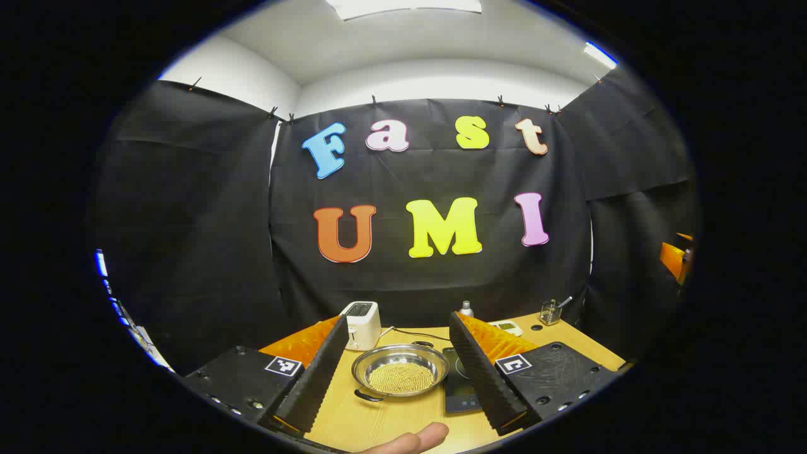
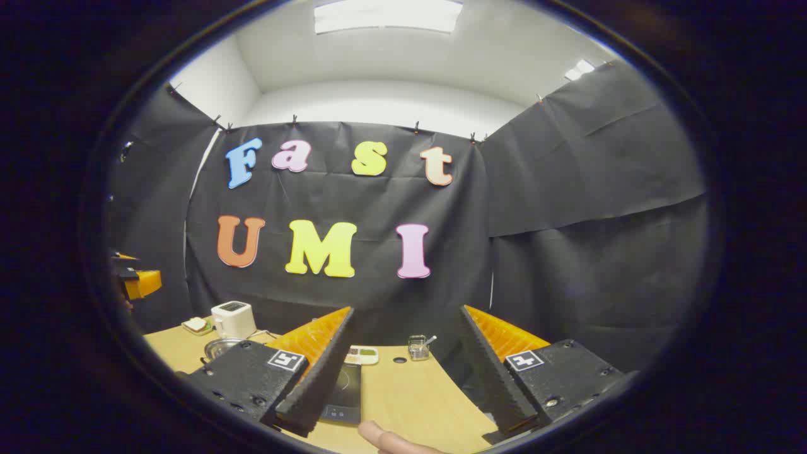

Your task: First push the handle of the pot to place it horizontally, then grasp the pot with both hands and set it on the induction cooktop.

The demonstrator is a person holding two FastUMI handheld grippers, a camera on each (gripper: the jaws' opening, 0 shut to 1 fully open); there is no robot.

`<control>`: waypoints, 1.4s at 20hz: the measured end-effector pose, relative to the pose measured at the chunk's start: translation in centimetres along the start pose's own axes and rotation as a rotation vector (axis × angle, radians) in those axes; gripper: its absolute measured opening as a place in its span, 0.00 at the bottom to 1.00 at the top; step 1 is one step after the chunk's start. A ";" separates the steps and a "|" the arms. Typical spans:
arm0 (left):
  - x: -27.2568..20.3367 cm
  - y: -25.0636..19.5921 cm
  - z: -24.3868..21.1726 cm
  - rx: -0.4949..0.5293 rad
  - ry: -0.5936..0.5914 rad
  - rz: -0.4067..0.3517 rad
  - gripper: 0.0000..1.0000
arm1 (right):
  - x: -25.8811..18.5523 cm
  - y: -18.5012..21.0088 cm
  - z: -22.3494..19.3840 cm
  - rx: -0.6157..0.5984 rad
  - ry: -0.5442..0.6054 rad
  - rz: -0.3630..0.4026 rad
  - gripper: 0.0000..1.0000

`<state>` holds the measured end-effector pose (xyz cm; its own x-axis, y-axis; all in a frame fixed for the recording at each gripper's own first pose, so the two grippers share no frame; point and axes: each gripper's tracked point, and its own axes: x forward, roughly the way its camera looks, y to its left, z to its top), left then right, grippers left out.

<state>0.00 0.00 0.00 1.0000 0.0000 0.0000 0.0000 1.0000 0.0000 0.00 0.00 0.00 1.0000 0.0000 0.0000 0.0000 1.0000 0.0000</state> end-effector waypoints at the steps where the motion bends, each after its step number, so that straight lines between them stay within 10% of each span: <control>1: -0.2 0.1 0.3 -0.002 -0.009 -0.002 0.96 | 0.0 0.1 0.3 0.004 -0.004 0.002 0.99; 19: 0.9 -1.2 -0.1 -0.014 -0.037 -0.031 0.96 | 0.7 -0.1 -0.3 0.011 -0.005 0.012 0.99; 23: 2.4 -2.3 -2.9 0.000 0.040 -0.089 0.82 | 1.1 0.3 -1.1 0.012 0.009 0.019 1.00; 28: 4.5 -2.4 -6.4 -0.002 0.148 -0.118 0.24 | 1.7 0.4 -1.9 0.018 0.020 0.023 1.00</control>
<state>4.53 -2.44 -6.42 0.9821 -0.1171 -0.1473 0.1168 0.9931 -0.0111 1.67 0.43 -1.89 0.9995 0.0229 -0.0195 -0.0226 0.9996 0.0182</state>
